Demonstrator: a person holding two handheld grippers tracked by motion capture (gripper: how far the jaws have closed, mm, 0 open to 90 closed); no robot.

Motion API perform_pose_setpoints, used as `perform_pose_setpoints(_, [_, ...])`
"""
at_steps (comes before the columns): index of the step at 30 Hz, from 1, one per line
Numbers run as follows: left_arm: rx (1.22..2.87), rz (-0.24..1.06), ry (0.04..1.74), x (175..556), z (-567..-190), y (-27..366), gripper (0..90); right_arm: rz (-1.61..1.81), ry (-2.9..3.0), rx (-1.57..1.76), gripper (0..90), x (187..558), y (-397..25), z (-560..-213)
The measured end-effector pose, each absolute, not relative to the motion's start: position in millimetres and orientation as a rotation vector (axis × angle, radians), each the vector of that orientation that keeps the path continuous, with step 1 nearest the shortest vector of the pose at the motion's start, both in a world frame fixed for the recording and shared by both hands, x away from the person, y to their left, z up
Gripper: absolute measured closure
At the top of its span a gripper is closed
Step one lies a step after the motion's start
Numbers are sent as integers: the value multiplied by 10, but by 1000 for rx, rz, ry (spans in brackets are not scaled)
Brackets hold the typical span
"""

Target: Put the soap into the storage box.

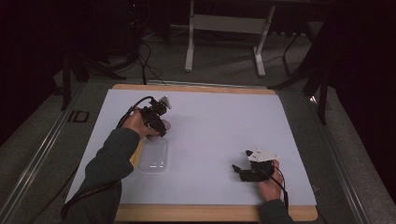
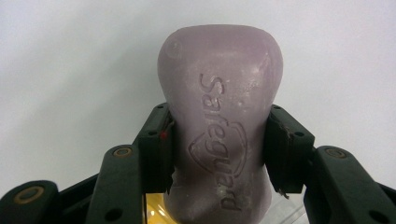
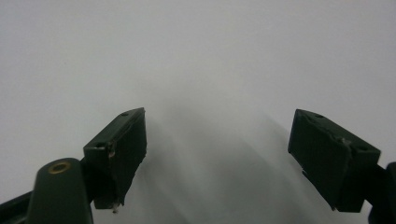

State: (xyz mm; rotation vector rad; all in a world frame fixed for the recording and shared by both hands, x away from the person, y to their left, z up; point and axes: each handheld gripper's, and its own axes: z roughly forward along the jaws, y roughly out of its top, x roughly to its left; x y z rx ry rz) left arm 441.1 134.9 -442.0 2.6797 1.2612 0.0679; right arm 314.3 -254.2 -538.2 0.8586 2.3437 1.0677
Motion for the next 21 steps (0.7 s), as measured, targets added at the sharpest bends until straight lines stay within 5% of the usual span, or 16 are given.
perform_pose_setpoints(21, [2657,80,1309,4345,-4402,1540,499,1070,2342,861,190,3142,-2543,-5382])
